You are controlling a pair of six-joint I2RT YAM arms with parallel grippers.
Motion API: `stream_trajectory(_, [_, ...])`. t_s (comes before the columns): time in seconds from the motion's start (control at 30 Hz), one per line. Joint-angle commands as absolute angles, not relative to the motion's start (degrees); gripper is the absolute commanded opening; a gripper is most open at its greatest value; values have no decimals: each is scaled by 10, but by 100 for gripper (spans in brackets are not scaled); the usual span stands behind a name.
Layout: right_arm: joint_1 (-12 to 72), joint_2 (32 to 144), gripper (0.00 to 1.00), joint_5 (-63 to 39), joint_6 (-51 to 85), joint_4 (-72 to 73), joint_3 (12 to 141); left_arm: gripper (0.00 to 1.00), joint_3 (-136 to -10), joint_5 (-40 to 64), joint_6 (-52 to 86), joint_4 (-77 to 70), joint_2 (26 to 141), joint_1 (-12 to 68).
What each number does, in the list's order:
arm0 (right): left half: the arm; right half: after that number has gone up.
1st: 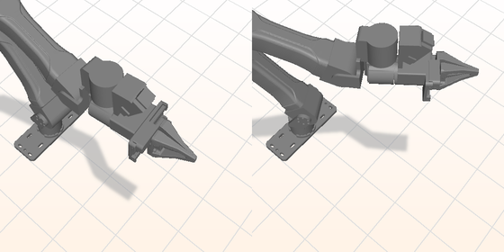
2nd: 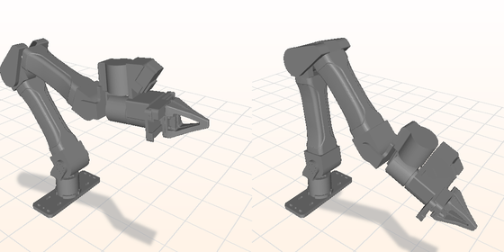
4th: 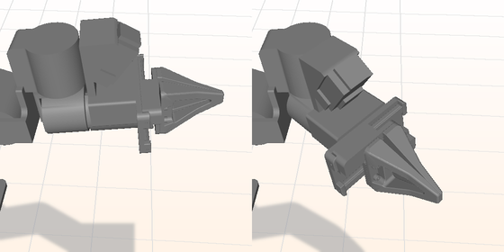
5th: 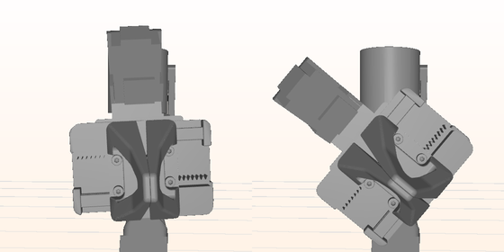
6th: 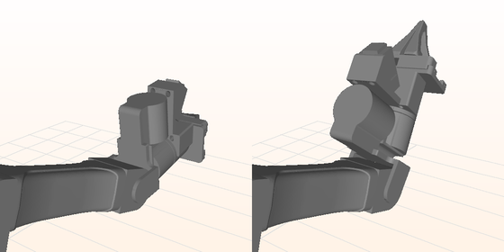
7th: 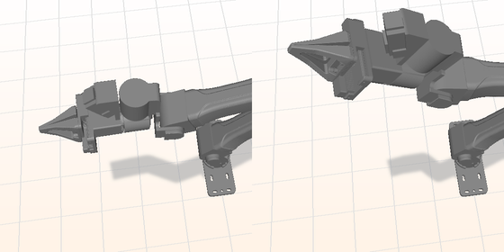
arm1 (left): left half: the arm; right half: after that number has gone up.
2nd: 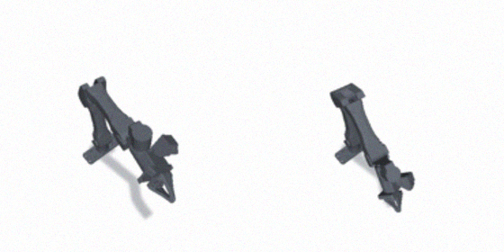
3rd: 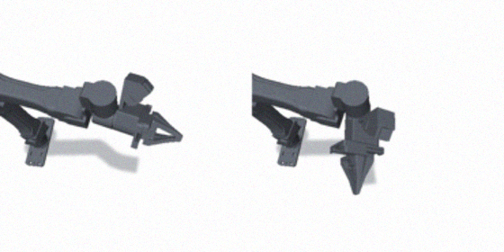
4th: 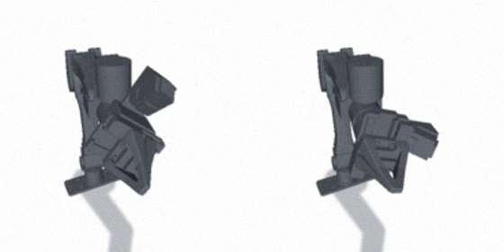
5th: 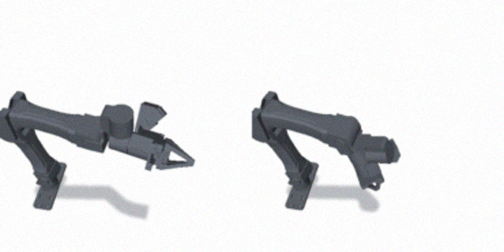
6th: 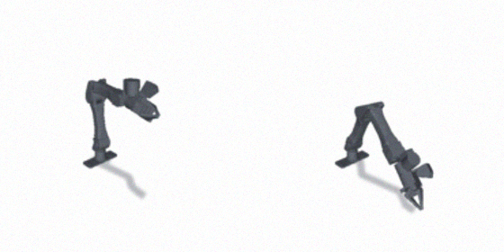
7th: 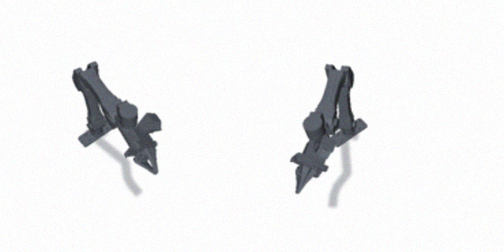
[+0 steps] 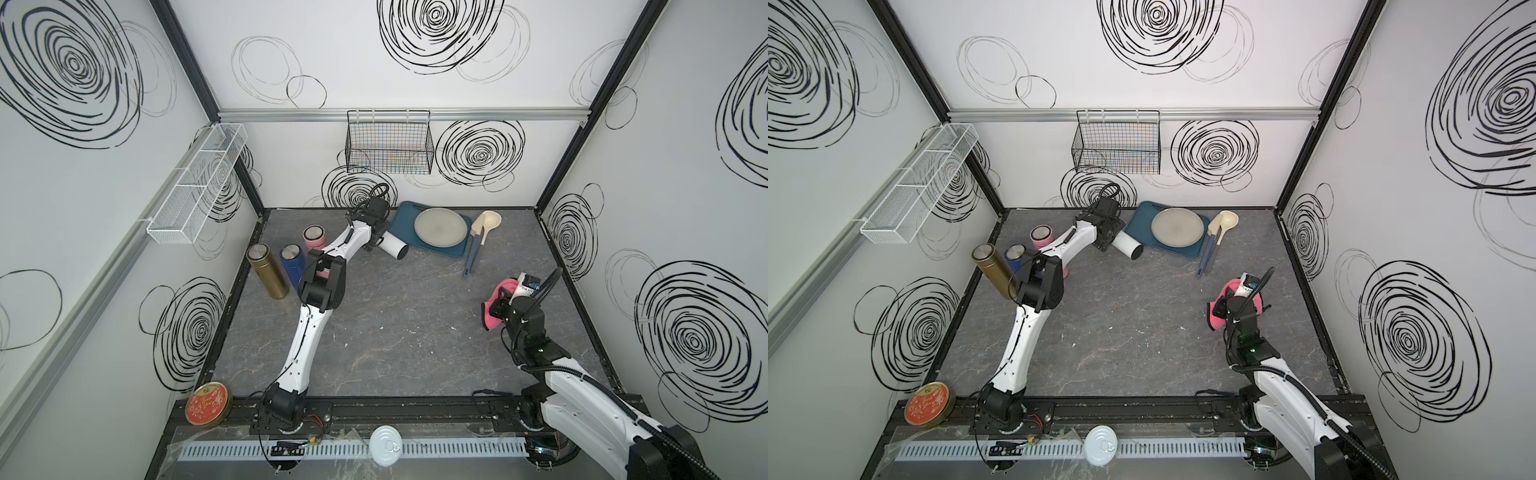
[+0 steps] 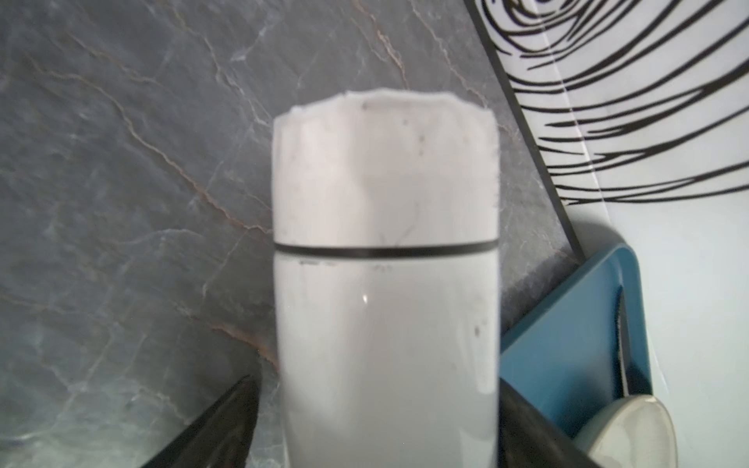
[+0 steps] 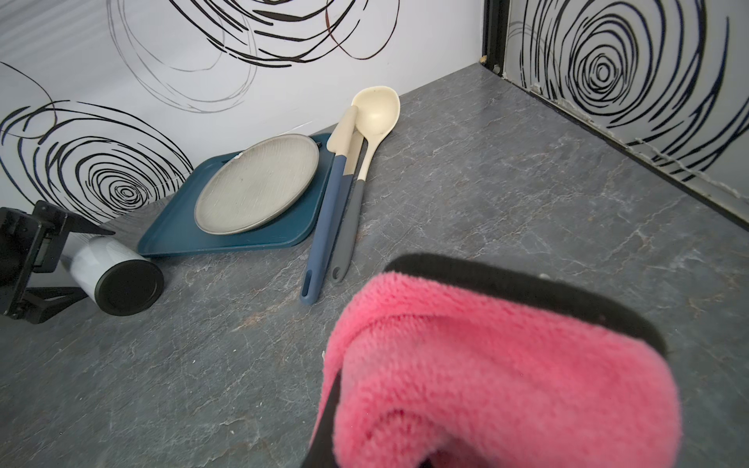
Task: Wipe the surface of the thermos
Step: Adjust the thermos at the center of the board.
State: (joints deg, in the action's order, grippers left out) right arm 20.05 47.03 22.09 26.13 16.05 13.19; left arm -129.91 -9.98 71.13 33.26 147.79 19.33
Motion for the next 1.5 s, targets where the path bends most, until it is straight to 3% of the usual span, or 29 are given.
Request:
stream_trajectory(0.0, [198,467,0,221,268,166,146,73,-1306,-96,706,378,1497,197])
stream_trajectory(0.17, [198,467,0,221,268,166,146,61,-1298,-126,677,440,1470,216])
stream_trajectory(0.37, [198,467,0,221,268,166,146,37,-1182,-138,609,447,1391,245])
stream_trajectory(0.47, [199,467,0,220,268,167,146,37,-1079,-158,577,425,1326,268])
stream_trajectory(0.67, [199,468,0,220,268,167,147,44,-888,-250,574,415,1185,321])
stream_trajectory(0.87, [198,471,0,220,268,166,149,48,-781,-245,579,389,1119,359])
stream_trajectory(0.93, [198,472,0,219,268,166,148,56,-777,-234,578,385,1125,360])
stream_trajectory(1.07, [199,472,0,219,269,164,149,61,-793,-179,573,383,1156,336])
stream_trajectory(1.2, [198,475,0,219,268,165,150,71,-845,-188,566,428,1189,317])
stream_trajectory(1.37, [199,481,0,219,268,165,153,78,-884,-169,562,436,1215,302])
stream_trajectory(1.47, [198,483,0,218,268,165,155,98,-893,-147,558,422,1227,295])
